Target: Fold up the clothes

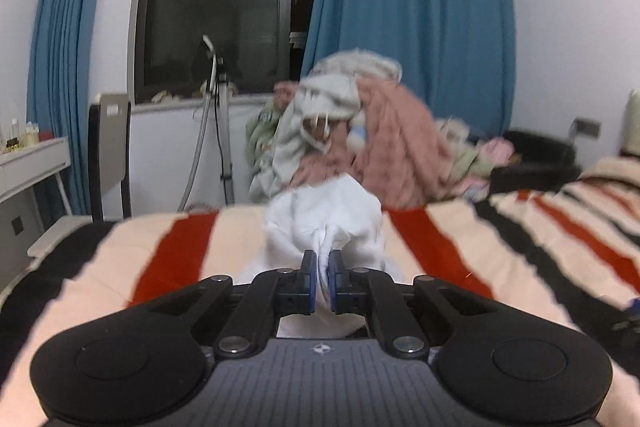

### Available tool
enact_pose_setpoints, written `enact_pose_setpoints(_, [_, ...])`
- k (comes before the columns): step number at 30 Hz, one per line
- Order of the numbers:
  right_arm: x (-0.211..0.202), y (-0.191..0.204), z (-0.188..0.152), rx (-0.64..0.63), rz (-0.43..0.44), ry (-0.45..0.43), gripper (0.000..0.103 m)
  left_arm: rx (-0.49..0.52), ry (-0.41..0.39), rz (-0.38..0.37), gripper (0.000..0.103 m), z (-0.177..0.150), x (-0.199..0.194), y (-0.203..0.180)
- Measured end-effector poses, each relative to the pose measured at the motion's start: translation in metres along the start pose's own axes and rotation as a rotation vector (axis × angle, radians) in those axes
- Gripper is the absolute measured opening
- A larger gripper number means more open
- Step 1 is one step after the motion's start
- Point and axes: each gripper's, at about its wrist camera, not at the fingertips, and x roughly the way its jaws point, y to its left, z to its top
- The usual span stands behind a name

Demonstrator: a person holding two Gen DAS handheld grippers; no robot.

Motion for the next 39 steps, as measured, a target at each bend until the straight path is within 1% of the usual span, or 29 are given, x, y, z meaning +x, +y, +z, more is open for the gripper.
enact_pose_setpoints(5, [-0.031, 0.028, 0.001, -0.046, 0.053, -0.02, 0.091, -0.01, -0.049, -0.058, 0.006, 0.018, -0.071, 0.028])
enact_pose_setpoints(8, [-0.053, 0.045, 0.004, -0.073, 0.06, -0.044, 0.091, -0.035, -0.081, -0.082, 0.006, 0.023, -0.117, 0.05])
enact_pose_setpoints(10, [-0.069, 0.059, 0.007, -0.103, 0.072, -0.061, 0.091, -0.059, -0.09, -0.101, 0.006, 0.019, -0.148, 0.063])
enact_pose_setpoints(12, [-0.08, 0.074, 0.009, -0.126, 0.094, -0.063, 0.091, -0.078, -0.092, -0.114, 0.006, 0.012, -0.169, 0.072])
enact_pose_setpoints(15, [-0.089, 0.107, 0.008, -0.182, 0.142, -0.028, 0.091, -0.104, -0.088, -0.129, 0.006, 0.0, -0.194, 0.082])
enact_pose_setpoints(20, [-0.073, 0.163, 0.007, -0.235, 0.225, 0.092, 0.091, -0.152, -0.077, -0.13, 0.006, -0.012, -0.201, 0.092])
enact_pose_setpoints(23, [-0.058, 0.183, 0.004, -0.235, 0.258, 0.109, 0.091, -0.18, -0.07, -0.13, 0.006, -0.02, -0.205, 0.098])
enact_pose_setpoints(27, [-0.03, 0.192, -0.01, -0.241, 0.3, 0.126, 0.091, -0.21, -0.055, -0.114, 0.006, -0.027, -0.201, 0.105])
enact_pose_setpoints(31, [0.0, 0.169, -0.021, -0.104, 0.232, 0.126, 0.091, -0.202, -0.043, -0.092, 0.006, -0.029, -0.189, 0.106])
enact_pose_setpoints(34, [0.006, 0.143, -0.016, 0.019, 0.192, 0.098, 0.091, -0.161, -0.021, -0.076, 0.006, -0.036, -0.174, 0.098])
enact_pose_setpoints(36, [0.001, 0.129, -0.008, 0.058, 0.186, 0.06, 0.091, -0.143, 0.009, -0.075, 0.006, -0.039, -0.156, 0.089])
enact_pose_setpoints(39, [-0.009, 0.113, 0.005, 0.045, 0.161, -0.021, 0.091, -0.134, 0.047, -0.102, 0.006, -0.047, -0.137, 0.075])
